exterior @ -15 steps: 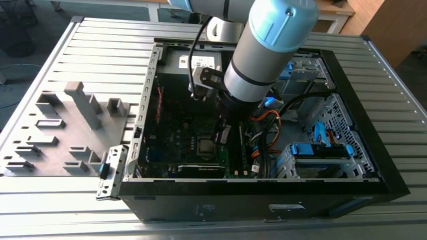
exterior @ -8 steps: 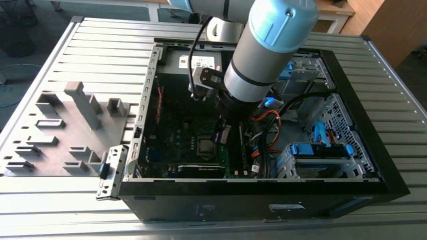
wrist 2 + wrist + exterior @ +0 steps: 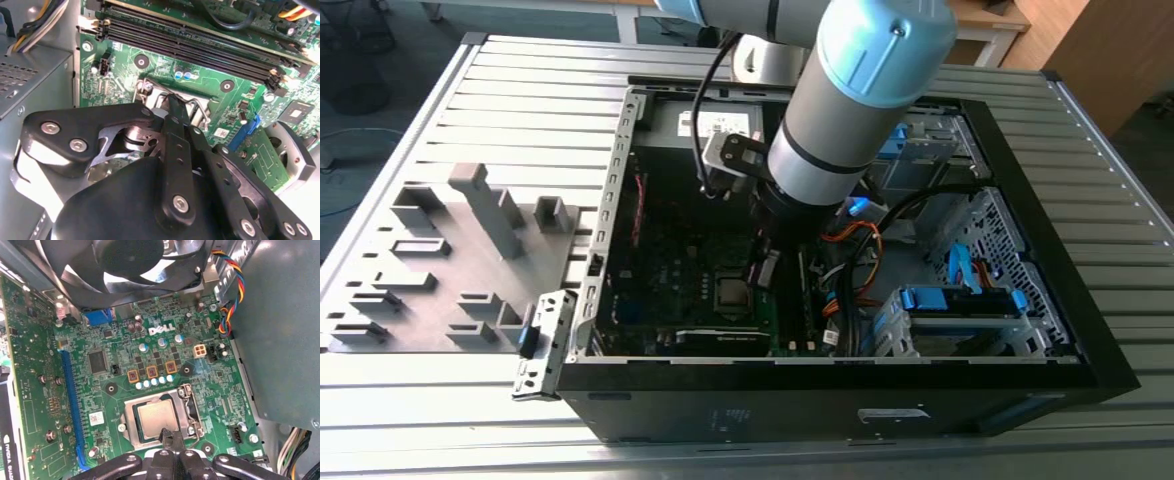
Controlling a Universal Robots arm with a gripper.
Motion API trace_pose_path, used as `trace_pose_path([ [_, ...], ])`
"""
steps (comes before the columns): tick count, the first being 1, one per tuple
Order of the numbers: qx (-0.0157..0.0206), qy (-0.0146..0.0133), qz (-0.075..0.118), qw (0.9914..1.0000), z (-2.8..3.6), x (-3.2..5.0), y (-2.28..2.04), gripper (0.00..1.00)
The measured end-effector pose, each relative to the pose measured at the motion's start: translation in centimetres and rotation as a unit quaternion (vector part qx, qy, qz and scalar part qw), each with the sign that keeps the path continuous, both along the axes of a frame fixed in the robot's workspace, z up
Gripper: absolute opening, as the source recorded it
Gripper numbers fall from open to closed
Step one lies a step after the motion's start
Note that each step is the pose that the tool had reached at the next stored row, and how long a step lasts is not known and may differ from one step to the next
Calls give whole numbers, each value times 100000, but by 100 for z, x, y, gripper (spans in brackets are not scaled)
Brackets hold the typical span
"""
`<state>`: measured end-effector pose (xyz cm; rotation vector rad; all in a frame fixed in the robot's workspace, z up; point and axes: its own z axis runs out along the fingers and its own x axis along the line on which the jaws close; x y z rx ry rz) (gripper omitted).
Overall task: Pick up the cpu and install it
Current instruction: 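Install the first cpu locking lever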
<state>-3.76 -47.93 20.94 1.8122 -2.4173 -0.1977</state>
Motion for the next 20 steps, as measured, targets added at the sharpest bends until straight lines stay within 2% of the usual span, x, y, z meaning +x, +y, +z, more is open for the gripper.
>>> trace_pose_path([
  [2,-11,2,-204,100000,0,0,0,11],
  [4,-246,2,-478,99999,0,3,1,11],
  [6,-699,-2,-723,99995,0,5,1,11],
  [9,-1697,-3,-1035,99980,-4,6,1,11],
  [11,-2062,-5,-1108,99973,-10,6,0,11],
  [16,-2150,-5,-1124,99971,-20,5,6,11],
  [20,-2444,-2,-1383,99961,-38,10,11,11],
])
